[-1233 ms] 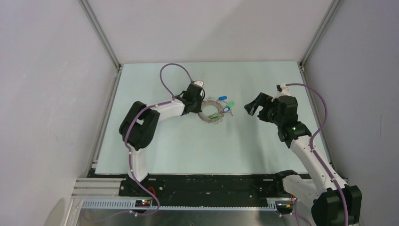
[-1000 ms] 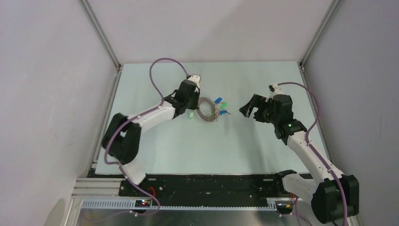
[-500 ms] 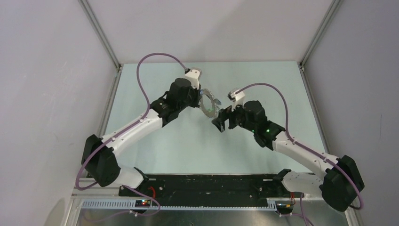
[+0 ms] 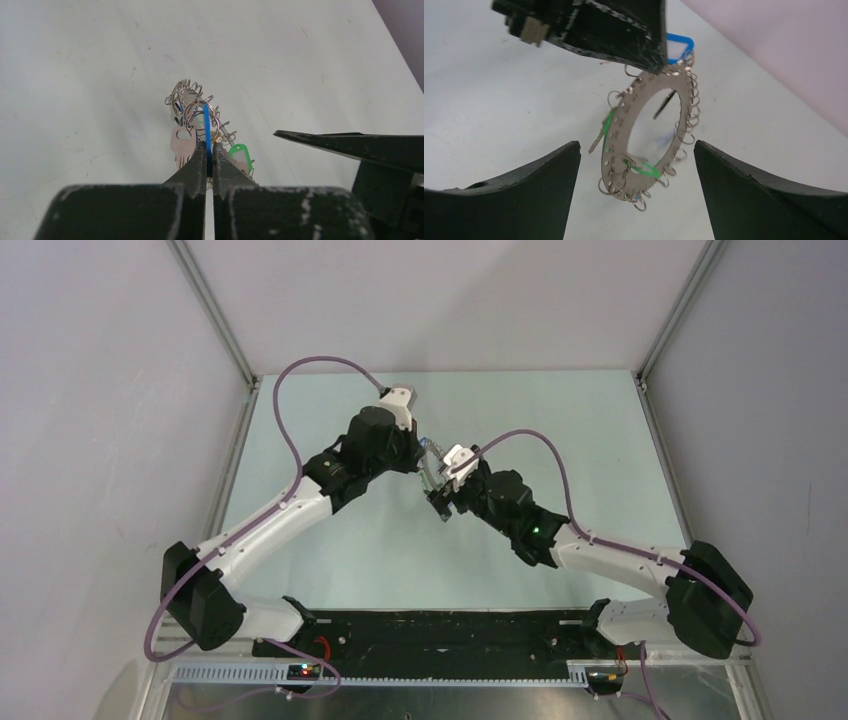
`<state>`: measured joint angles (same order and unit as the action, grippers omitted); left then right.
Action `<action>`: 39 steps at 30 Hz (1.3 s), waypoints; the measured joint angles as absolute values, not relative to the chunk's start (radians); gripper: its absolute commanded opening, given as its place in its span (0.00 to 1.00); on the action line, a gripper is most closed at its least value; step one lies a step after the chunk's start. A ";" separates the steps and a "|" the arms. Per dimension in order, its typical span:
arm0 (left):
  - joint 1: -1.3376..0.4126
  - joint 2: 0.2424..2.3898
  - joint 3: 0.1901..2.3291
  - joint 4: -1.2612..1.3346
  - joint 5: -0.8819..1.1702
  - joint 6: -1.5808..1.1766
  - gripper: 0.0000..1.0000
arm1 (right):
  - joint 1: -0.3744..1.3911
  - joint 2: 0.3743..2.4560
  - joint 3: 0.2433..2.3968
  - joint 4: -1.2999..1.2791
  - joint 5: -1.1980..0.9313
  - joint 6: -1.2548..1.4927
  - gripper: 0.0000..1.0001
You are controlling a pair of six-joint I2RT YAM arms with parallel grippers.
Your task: Remove the keys from the keyring
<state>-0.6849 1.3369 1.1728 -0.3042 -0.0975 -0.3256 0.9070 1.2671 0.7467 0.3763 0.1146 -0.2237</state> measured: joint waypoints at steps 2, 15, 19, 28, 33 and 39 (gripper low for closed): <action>-0.685 1.330 1.173 -0.314 -0.092 -0.340 0.00 | 0.927 1.288 0.748 0.401 0.121 -0.258 0.87; -0.685 1.220 1.174 -0.350 -0.067 -0.387 0.21 | 0.995 1.447 0.764 0.551 0.278 -0.454 0.00; -0.677 1.174 1.174 -0.342 -0.055 -0.416 0.79 | 1.018 1.456 0.764 0.620 0.363 -0.562 0.00; -0.573 0.880 1.068 -0.285 -0.023 -0.442 0.97 | 0.902 1.245 0.756 0.540 0.238 -0.609 0.00; -0.570 0.717 0.905 -0.182 -0.009 -0.435 0.97 | 0.814 1.153 0.801 0.482 0.130 -0.581 0.00; -0.571 0.703 0.662 0.041 0.067 -0.437 0.96 | 0.777 1.113 0.812 0.412 0.065 -0.573 0.00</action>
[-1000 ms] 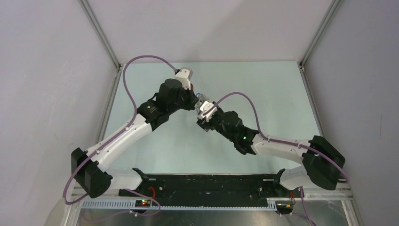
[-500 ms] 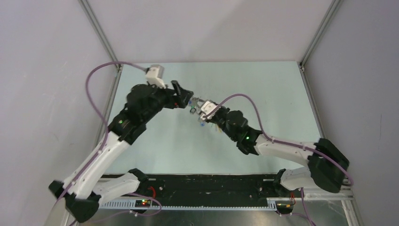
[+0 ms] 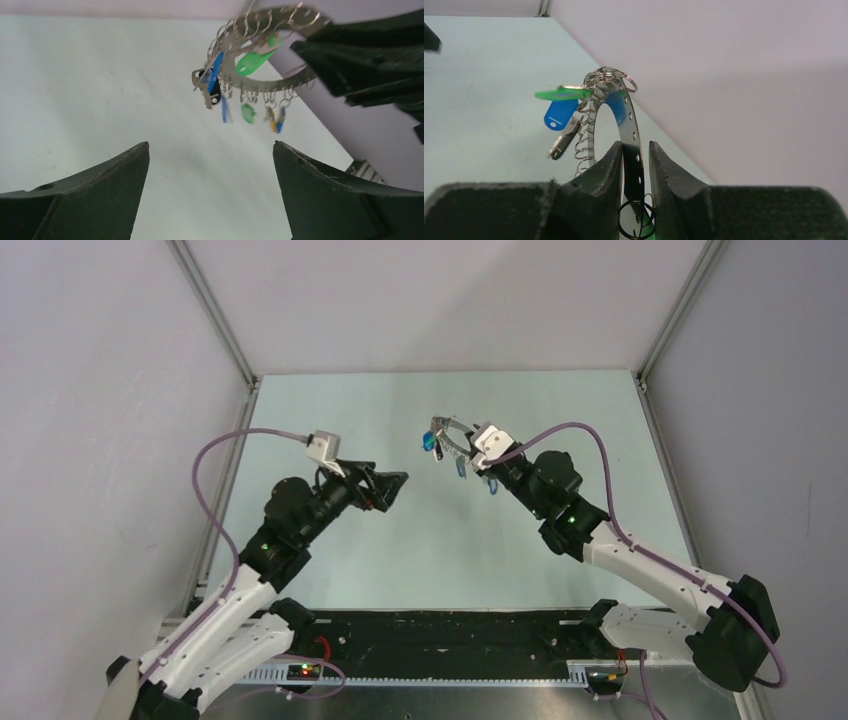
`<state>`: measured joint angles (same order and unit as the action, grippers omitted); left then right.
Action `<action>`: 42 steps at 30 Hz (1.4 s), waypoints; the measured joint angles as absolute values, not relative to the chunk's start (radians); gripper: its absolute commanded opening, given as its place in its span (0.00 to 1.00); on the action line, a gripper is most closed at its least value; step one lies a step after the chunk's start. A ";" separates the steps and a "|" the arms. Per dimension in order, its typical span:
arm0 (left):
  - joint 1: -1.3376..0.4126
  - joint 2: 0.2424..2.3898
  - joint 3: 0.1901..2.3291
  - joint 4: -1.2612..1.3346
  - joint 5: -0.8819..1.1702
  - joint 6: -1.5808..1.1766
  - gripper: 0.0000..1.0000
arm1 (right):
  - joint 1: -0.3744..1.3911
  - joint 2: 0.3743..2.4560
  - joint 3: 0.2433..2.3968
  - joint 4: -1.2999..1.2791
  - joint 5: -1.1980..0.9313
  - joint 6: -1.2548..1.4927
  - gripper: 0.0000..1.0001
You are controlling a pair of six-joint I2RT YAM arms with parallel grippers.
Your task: Remove the keys from the keyring
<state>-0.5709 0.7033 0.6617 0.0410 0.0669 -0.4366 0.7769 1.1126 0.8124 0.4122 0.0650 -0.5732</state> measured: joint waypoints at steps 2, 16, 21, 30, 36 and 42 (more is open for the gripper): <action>-0.571 0.735 0.614 0.099 0.096 -0.437 0.95 | 0.773 1.103 0.812 0.402 0.050 -0.580 0.00; -0.650 0.783 0.516 0.543 0.214 -0.393 0.89 | 0.790 1.104 0.824 0.484 -0.110 -0.876 0.00; -0.673 0.778 0.516 0.582 0.213 -0.330 0.82 | 0.816 1.116 0.860 0.488 -0.112 -1.002 0.00; -0.717 0.817 0.519 0.631 0.181 -0.196 0.76 | 0.891 1.154 0.926 0.493 -0.086 -1.187 0.00; -0.720 0.844 0.544 0.644 0.124 -0.152 0.75 | 0.923 1.155 0.928 0.493 -0.086 -1.240 0.00; -0.720 0.844 0.578 0.665 0.099 -0.145 0.63 | 0.944 1.154 0.928 0.489 -0.085 -1.259 0.00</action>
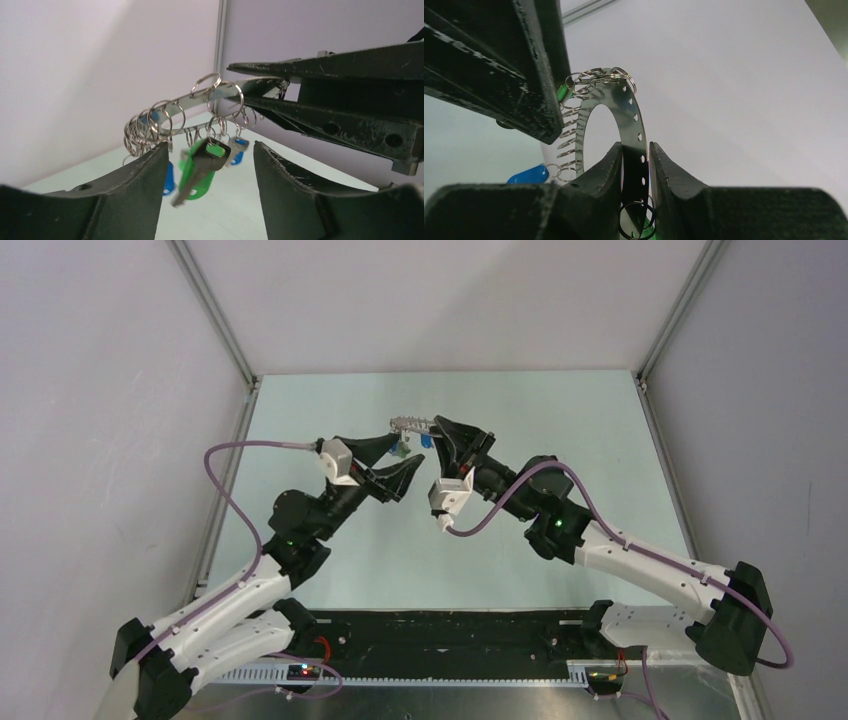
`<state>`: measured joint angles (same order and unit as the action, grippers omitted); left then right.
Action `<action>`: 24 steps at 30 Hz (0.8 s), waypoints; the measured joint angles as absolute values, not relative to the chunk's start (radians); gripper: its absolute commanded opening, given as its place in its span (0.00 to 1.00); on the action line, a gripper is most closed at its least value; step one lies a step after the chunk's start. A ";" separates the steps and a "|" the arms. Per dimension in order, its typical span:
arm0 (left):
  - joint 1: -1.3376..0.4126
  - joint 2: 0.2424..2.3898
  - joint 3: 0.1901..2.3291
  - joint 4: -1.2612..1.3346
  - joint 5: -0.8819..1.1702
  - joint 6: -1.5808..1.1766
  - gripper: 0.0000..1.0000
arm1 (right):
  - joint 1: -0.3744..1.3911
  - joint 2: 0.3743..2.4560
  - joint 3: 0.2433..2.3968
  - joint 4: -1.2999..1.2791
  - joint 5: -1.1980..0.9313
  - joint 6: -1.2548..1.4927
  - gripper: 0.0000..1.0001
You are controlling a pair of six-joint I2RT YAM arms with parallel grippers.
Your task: Remove the keys from the keyring
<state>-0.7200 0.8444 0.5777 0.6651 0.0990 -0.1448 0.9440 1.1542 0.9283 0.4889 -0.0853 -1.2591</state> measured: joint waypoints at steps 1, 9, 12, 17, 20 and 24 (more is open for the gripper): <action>-0.720 0.846 0.580 0.669 0.099 -0.143 0.61 | 0.947 1.154 0.928 0.488 -0.084 -1.261 0.00; -0.720 0.863 0.586 0.672 0.100 -0.131 0.46 | 0.965 1.154 0.928 0.482 -0.083 -1.269 0.00; -0.720 0.863 0.586 0.672 0.100 -0.131 0.47 | 0.965 1.154 0.928 0.483 -0.083 -1.269 0.00; -0.720 0.867 0.586 0.673 0.100 -0.131 0.39 | 0.966 1.154 0.930 0.483 -0.083 -1.269 0.00; -0.720 0.879 0.586 0.673 0.101 -0.131 0.28 | 0.966 1.154 0.931 0.482 -0.083 -1.269 0.00; -0.720 0.898 0.586 0.672 0.109 -0.131 0.18 | 0.967 1.154 0.932 0.482 -0.084 -1.269 0.00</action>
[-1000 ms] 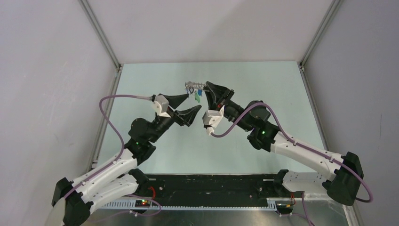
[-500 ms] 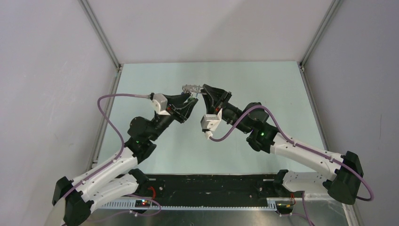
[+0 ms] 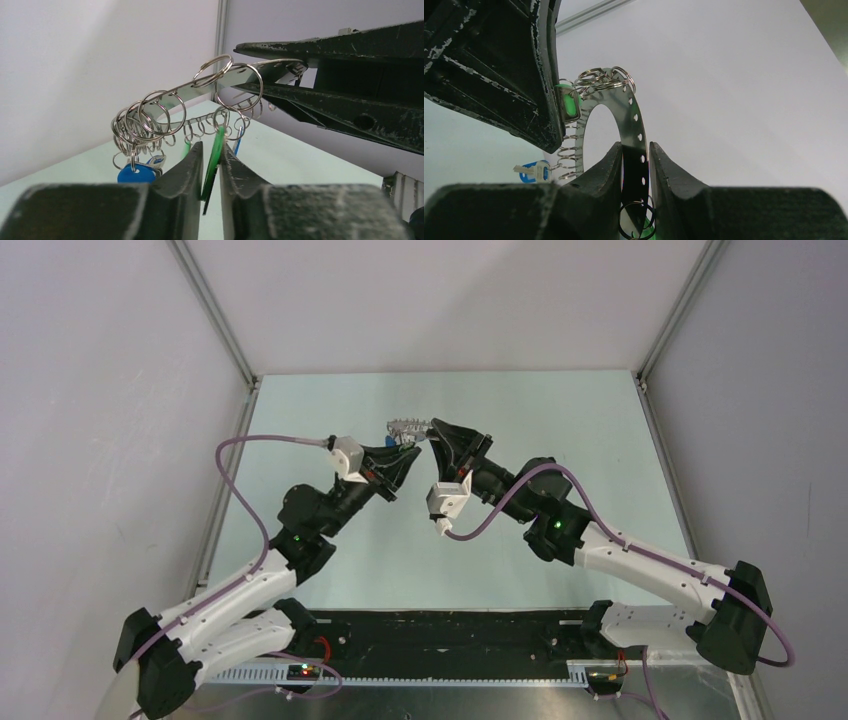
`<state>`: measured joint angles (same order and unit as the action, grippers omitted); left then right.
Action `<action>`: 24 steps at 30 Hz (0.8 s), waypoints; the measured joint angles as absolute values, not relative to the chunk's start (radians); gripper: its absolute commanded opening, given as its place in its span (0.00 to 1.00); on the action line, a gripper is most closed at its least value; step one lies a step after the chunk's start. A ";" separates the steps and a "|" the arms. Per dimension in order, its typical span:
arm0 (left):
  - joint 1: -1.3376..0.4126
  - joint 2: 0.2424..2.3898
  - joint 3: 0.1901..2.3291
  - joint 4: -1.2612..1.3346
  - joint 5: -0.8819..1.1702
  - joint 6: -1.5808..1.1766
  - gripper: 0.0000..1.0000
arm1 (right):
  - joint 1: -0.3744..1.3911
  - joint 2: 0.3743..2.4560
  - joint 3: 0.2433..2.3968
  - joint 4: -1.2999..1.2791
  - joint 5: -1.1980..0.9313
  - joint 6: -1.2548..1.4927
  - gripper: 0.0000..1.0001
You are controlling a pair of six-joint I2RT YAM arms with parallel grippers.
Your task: Remove the keys from the keyring
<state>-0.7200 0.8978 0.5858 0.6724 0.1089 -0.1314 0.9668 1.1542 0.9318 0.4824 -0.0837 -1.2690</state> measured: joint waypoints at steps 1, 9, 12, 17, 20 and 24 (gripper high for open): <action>-0.720 0.900 0.586 0.672 0.109 -0.131 0.12 | 0.967 1.154 0.932 0.482 -0.084 -1.269 0.00; -0.720 0.902 0.586 0.672 0.111 -0.133 0.00 | 0.965 1.154 0.932 0.473 -0.084 -1.259 0.00; -0.720 0.896 0.586 0.670 0.106 -0.150 0.00 | 0.953 1.154 0.932 0.468 -0.084 -1.232 0.00; -0.720 0.858 0.586 0.623 0.093 -0.228 0.00 | 0.895 1.154 0.932 0.424 -0.091 -1.128 0.00; -0.720 0.850 0.607 0.508 0.084 -0.265 0.00 | 0.859 1.159 0.932 0.382 -0.113 -1.017 0.13; -0.721 0.868 0.716 0.259 0.073 -0.282 0.00 | 0.819 1.167 0.913 0.351 -0.133 -0.865 0.34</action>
<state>-0.7208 0.8680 0.7162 0.2592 0.0731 -0.2817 0.8188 1.1671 0.9131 0.3511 -0.1333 -0.8646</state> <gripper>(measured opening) 0.025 0.264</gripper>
